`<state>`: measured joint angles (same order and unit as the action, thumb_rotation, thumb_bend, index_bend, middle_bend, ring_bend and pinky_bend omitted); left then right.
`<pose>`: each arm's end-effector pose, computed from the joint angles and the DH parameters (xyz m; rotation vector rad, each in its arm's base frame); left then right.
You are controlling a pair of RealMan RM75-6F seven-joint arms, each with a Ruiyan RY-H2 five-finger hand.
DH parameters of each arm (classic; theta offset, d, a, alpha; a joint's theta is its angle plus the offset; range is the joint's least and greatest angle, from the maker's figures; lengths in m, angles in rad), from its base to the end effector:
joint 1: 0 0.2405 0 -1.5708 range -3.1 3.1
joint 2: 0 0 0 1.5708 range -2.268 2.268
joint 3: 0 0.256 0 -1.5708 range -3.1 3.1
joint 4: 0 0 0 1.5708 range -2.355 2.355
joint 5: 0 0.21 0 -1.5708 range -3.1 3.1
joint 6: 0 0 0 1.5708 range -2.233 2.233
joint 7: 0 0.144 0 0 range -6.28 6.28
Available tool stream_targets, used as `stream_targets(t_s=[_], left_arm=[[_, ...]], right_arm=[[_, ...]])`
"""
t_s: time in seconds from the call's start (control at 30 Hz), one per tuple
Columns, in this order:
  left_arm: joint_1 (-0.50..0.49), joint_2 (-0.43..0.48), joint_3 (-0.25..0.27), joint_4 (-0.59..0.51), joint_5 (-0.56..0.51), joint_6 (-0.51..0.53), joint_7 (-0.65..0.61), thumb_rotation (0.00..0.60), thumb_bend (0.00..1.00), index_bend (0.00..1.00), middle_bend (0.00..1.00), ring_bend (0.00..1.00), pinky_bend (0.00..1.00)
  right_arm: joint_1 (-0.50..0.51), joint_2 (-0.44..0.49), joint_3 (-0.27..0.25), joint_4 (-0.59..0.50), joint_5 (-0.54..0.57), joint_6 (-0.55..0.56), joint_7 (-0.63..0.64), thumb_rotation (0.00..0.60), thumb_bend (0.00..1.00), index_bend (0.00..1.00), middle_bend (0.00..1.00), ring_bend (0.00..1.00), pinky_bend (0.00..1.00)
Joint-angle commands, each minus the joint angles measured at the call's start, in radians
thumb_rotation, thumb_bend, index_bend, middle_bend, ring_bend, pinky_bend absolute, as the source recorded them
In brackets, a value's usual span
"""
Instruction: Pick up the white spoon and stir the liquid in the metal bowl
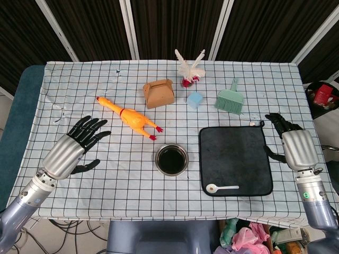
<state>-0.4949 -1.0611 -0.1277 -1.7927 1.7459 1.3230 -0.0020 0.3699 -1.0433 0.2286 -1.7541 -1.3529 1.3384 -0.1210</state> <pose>-0.1502 0.2698 0.1402 -1.8755 -0.5929 -1.3461 -0.2236 -0.2891 0.1830 1.4464 -0.7429 1.0702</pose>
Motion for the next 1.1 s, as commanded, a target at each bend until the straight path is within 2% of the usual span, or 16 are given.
stream_targets(t_s=[0.03,0.27,0.5,0.7,0.87,0.93,1.0,1.1], left_arm=[[0.003,-0.002,0.001,0.0,0.002,0.009,0.004,0.6,0.21,0.15,0.04,0.0,0.0],[0.024,-0.002,0.029,0.017,0.028,0.036,0.004,0.6,0.21,0.15,0.04,0.0,0.0],[0.033,0.011,0.032,0.029,0.026,0.054,-0.009,0.6,0.21,0.15,0.04,0.0,0.0],[0.049,0.009,0.047,0.067,0.042,0.088,-0.042,0.6,0.21,0.15,0.04,0.0,0.0],[0.092,0.014,0.047,0.091,0.037,0.157,-0.01,0.6,0.21,0.15,0.04,0.0,0.0],[0.139,0.012,0.06,0.097,0.041,0.219,0.024,0.6,0.21,0.15,0.04,0.0,0.0],[0.189,0.009,0.081,0.111,0.048,0.277,0.049,0.6,0.21,0.15,0.04,0.0,0.0],[0.279,0.004,0.126,0.148,0.021,0.344,0.073,0.6,0.21,0.15,0.04,0.0,0.0]], right_arm=[[0.001,-0.002,-0.001,0.001,-0.002,-0.001,0.002,0.6,0.19,0.16,0.16,0.33,0.41],[0.004,-0.012,-0.009,-0.002,-0.022,-0.001,-0.008,0.6,0.19,0.16,0.17,0.33,0.41],[0.019,-0.025,0.005,-0.01,-0.016,-0.004,-0.022,0.6,0.19,0.16,0.17,0.33,0.41],[0.025,-0.044,-0.006,-0.017,-0.015,-0.015,-0.054,0.6,0.19,0.16,0.17,0.33,0.41],[0.028,-0.043,-0.012,-0.029,-0.01,-0.022,-0.089,0.6,0.19,0.16,0.18,0.34,0.41],[0.026,-0.035,-0.015,-0.043,-0.009,-0.022,-0.103,0.6,0.19,0.16,0.23,0.41,0.43],[0.019,-0.021,-0.023,-0.062,-0.002,-0.028,-0.113,0.6,0.19,0.17,0.34,0.52,0.5],[0.012,0.029,-0.048,-0.132,0.045,-0.088,-0.116,0.6,0.19,0.18,0.52,0.71,0.69]])
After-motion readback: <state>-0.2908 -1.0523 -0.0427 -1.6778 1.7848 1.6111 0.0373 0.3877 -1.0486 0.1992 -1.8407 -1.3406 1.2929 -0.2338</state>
